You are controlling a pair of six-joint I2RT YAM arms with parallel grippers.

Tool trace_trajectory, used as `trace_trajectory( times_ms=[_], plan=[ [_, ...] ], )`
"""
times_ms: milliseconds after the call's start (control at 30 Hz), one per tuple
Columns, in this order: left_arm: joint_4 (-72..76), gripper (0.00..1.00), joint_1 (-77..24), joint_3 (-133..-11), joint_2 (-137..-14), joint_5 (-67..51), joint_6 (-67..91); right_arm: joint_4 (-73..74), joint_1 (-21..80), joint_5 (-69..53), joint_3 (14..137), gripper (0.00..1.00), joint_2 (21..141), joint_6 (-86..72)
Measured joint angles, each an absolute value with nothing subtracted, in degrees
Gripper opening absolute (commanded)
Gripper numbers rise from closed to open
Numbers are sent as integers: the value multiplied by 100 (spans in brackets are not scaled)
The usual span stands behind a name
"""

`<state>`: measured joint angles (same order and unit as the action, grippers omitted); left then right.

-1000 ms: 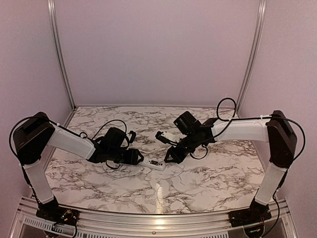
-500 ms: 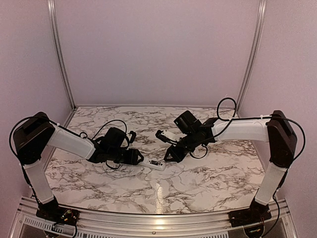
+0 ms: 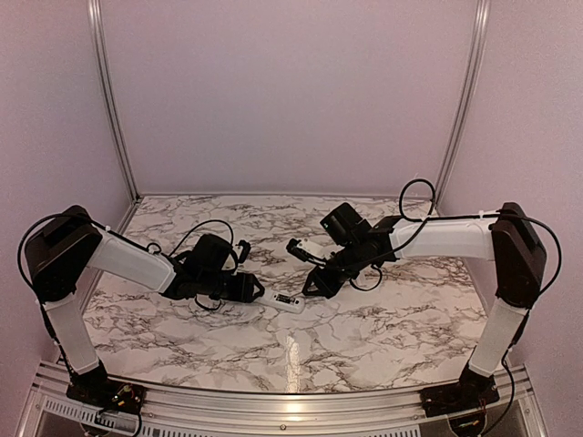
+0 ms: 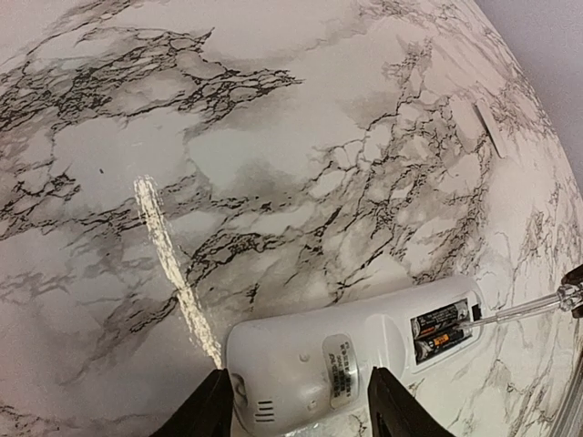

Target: Unload the batteries from the remote control

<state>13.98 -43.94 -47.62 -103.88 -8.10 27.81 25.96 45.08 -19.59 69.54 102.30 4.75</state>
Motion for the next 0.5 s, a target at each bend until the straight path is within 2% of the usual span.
trace_trajectory(
  times_ms=[500],
  plan=[
    [1428,51,-4394,-4762,-10394,-808,2779,2934,4683,-1570,7286,0,10481,412]
  ],
)
